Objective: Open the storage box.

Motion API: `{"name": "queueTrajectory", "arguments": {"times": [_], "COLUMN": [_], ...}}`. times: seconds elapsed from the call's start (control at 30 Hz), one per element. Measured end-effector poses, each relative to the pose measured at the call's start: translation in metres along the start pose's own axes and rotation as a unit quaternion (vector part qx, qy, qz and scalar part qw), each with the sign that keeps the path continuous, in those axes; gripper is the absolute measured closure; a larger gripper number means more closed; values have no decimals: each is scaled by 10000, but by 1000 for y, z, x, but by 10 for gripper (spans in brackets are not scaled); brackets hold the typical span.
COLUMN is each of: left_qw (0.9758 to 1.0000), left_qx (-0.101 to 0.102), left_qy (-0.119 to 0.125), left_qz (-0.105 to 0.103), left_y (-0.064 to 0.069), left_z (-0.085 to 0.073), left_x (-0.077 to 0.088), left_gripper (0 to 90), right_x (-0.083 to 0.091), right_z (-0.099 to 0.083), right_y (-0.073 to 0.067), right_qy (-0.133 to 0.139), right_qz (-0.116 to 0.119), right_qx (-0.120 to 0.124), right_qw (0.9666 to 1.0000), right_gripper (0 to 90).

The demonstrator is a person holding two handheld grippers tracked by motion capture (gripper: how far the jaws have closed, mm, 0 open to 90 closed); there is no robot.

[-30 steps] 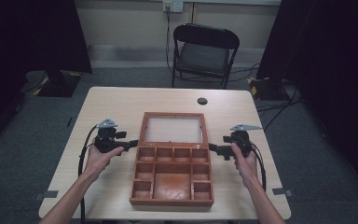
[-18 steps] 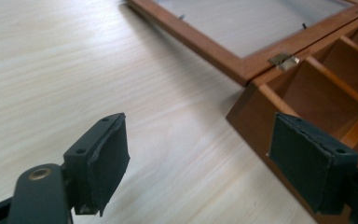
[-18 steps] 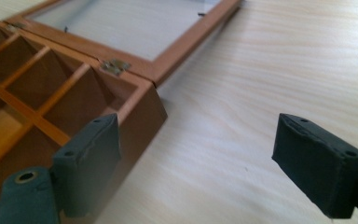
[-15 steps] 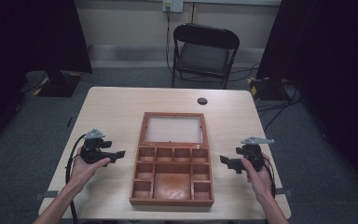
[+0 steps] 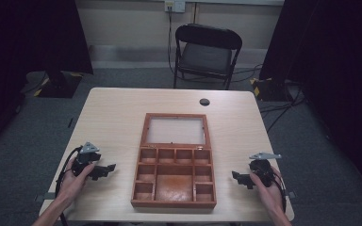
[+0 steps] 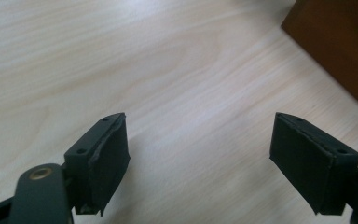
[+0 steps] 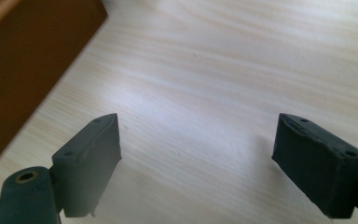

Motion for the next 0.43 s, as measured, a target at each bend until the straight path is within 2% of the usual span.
{"name": "queueTrajectory", "arguments": {"times": [0.03,0.07,0.17,0.23,0.27,0.3,0.43], "left_qw": [9999,9997,9994,9988,9989,9989,9989], "left_qx": [-54,-110,-254,-214,-214,-215,-181], "left_qy": [-58,-12,73,363,325,320,324], "left_qz": [91,198,234,239,255,260,270], "left_y": [-1,-1,0,-1,-3,-2,-3], "left_z": [-3,-4,-6,-9,-9,-9,-9], "left_x": [-1,-2,-4,-8,-7,-7,-8], "left_gripper": [185,183,149,108,82,81,67], "right_x": [0,-2,-4,-6,-9,-10,-10], "right_z": [-3,-6,-9,-10,-12,-13,-13], "right_y": [1,4,8,10,11,12,12], "right_qy": [-38,-101,2,112,227,359,378], "right_qz": [-72,-180,-473,-545,-574,-594,-583], "right_qx": [-24,27,241,209,181,178,184], "right_qw": [10000,9998,9986,9982,9979,9974,9974], "right_gripper": [143,139,117,44,0,0,0]}}
Point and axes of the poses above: each handheld gripper's, and its own axes: x roughly backward along the jaws, z roughly out of its top, y roughly to its right, the point moved 5 cm from there along -x, roughly forward along the jaws, and after that the axes turned 12 degrees about y, right-handed, at the moved point
